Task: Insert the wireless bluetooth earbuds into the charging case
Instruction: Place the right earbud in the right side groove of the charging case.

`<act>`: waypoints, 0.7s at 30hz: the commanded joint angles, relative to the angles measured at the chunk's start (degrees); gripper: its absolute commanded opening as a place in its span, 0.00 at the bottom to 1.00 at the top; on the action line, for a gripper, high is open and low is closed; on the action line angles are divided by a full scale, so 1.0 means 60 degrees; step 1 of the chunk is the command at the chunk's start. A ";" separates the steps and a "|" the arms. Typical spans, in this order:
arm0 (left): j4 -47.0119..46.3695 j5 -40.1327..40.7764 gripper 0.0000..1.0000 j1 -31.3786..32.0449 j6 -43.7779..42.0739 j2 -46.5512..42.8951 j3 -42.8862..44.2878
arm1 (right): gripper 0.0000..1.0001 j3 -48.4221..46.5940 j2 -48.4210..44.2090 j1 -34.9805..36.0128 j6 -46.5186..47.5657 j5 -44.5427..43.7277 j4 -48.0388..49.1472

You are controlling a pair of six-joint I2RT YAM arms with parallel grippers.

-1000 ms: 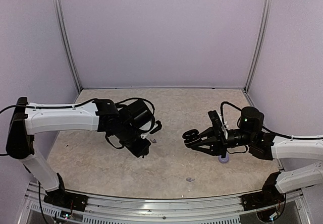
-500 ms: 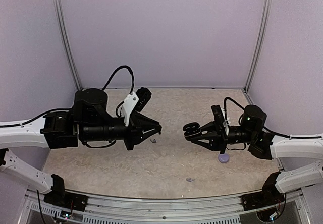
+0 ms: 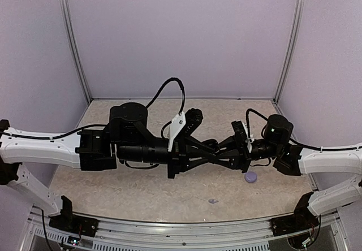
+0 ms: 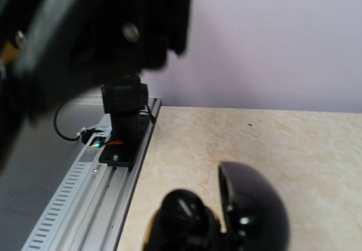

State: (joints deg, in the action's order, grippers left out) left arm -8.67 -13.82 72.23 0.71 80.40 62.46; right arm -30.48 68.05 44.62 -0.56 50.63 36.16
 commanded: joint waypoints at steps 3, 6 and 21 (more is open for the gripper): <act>-0.0496 -0.0845 0.04 -0.0053 0.0068 0.0449 0.0621 | 0.00 -0.0332 -0.0130 0.0398 0.0717 0.0072 -0.0445; -0.0490 -0.0919 0.04 -0.0102 0.0054 0.0593 0.0738 | 0.00 -0.0404 -0.0110 0.0532 0.0930 0.0087 -0.0632; -0.0375 -0.1679 0.03 -0.0330 0.0314 0.0743 0.0514 | 0.00 -0.0407 -0.0010 0.0620 0.0637 -0.0059 -0.0376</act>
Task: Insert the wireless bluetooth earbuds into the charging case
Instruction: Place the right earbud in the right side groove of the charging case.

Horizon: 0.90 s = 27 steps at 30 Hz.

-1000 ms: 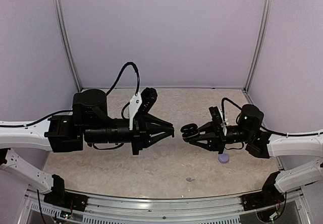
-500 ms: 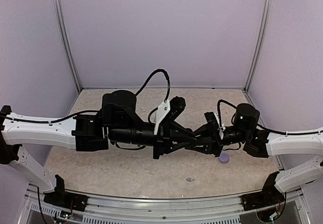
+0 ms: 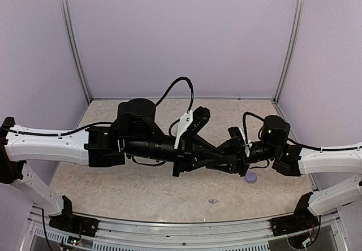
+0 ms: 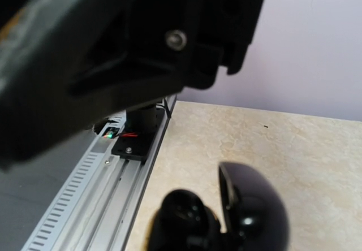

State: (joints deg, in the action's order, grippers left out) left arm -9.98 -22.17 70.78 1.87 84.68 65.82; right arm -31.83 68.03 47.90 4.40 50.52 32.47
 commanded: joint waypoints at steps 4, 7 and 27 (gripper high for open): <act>-0.0371 -0.0451 0.03 -0.0420 0.0468 -0.0006 -0.0261 | 0.00 -0.0158 0.0160 0.0066 -0.0426 0.0099 0.0530; -0.0442 -0.0539 0.03 -0.0660 0.0623 -0.0078 -0.0342 | 0.00 -0.0167 0.0167 0.0065 -0.0471 0.0238 0.0643; -0.1158 0.2020 0.03 0.0024 -0.1259 -0.0780 -0.0799 | 0.00 0.0323 0.0362 0.0066 -0.1847 0.0295 0.2456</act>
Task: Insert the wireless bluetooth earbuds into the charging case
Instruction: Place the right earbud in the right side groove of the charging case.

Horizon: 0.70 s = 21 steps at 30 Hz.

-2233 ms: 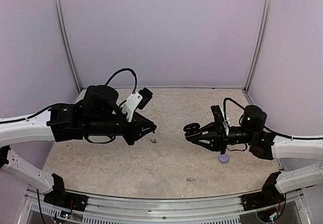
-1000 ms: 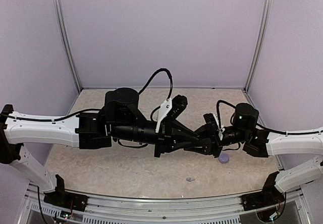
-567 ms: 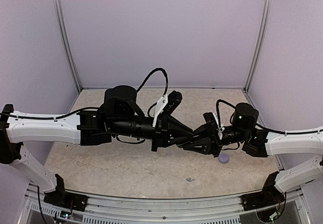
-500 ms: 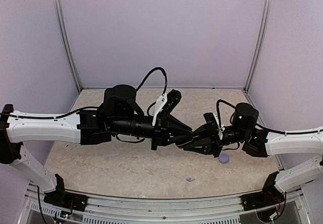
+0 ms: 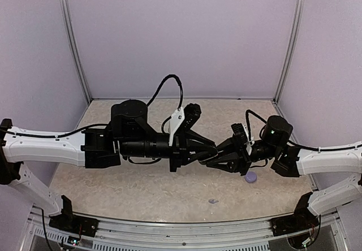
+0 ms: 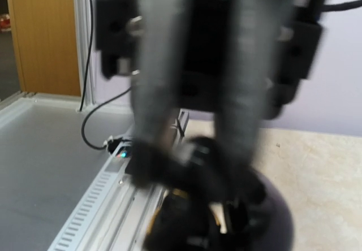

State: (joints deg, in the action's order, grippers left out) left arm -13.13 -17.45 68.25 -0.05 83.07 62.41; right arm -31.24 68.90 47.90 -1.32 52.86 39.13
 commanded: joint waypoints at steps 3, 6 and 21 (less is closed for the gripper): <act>-0.0953 0.2026 0.03 0.0720 -0.1278 -0.0698 -0.0406 | 0.00 0.0409 0.0285 0.0071 -0.1223 -0.0343 0.1832; -0.1313 0.2751 0.03 0.0939 -0.1546 -0.0870 -0.0644 | 0.00 0.0488 0.0286 0.0073 -0.1355 -0.0602 0.1970; -0.1899 0.4724 0.03 0.1398 -0.1910 -0.0432 -0.0611 | 0.00 0.0361 0.0381 0.0073 -0.1730 -0.1308 0.1782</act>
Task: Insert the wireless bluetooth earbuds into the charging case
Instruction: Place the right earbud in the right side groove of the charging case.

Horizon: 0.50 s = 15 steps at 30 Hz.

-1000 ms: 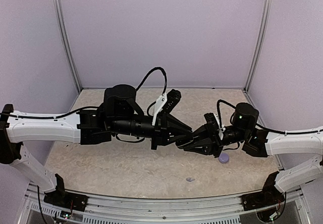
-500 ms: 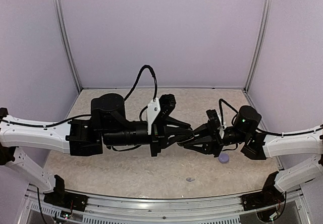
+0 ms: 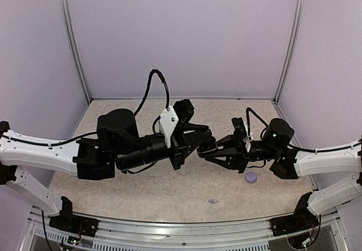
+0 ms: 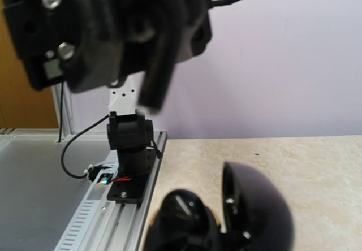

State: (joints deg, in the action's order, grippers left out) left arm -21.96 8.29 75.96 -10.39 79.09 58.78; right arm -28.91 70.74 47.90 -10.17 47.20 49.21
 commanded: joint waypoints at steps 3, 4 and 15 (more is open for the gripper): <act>-0.0406 0.0482 0.03 0.0127 -0.0166 0.0344 0.0052 | 0.00 -0.0047 0.0097 0.0073 -0.0385 -0.0410 0.0141; -0.0376 0.0495 0.02 0.0127 -0.0170 0.0393 0.0073 | 0.00 -0.0046 0.0104 0.0073 -0.0412 -0.0411 0.0171; -0.0115 0.0708 0.02 0.0127 -0.0138 0.0830 0.0261 | 0.00 -0.0075 0.0049 0.0074 -0.0503 -0.0339 0.0207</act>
State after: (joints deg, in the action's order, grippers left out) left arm -22.63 11.46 76.34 -10.79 82.70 58.81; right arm -28.91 71.13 47.90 -12.43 45.54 49.21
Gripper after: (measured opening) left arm 0.139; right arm 0.238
